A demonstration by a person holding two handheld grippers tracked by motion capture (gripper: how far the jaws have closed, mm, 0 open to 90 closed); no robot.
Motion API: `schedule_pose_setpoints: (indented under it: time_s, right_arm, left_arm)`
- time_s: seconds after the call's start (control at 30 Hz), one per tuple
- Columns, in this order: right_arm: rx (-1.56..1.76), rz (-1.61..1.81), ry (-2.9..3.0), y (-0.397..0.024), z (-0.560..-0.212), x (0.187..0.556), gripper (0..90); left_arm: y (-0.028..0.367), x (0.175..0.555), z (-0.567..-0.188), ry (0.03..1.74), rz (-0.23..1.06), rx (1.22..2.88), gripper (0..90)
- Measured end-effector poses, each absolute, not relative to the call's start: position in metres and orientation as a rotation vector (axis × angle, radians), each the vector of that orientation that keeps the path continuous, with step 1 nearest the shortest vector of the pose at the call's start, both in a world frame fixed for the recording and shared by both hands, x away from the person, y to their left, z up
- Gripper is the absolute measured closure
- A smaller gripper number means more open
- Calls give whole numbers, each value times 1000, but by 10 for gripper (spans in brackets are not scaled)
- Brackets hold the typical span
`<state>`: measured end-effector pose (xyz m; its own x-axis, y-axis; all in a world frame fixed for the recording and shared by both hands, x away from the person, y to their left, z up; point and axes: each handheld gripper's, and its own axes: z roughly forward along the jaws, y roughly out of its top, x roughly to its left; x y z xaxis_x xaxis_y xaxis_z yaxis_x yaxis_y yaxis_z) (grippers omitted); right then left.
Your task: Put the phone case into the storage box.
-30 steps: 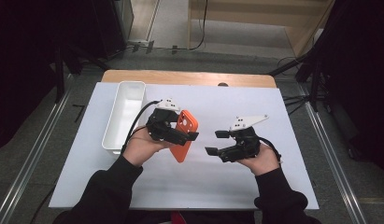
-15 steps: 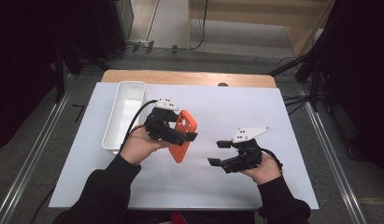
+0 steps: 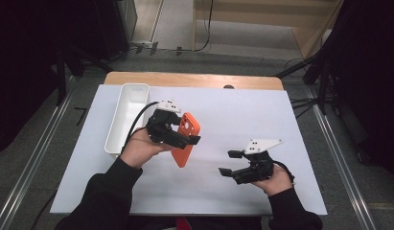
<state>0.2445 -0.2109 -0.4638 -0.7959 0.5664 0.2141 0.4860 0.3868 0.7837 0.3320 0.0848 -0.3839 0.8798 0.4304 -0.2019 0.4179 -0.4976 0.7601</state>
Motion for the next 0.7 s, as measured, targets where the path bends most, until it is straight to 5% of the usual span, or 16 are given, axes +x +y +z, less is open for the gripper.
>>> schedule_pose_setpoints:
  time_s: [0.7]
  right_arm:
    - [1020,1401,2537,-227,-478,232,247]
  left_arm:
    - [104,335,-369,614,-19,2152,158]
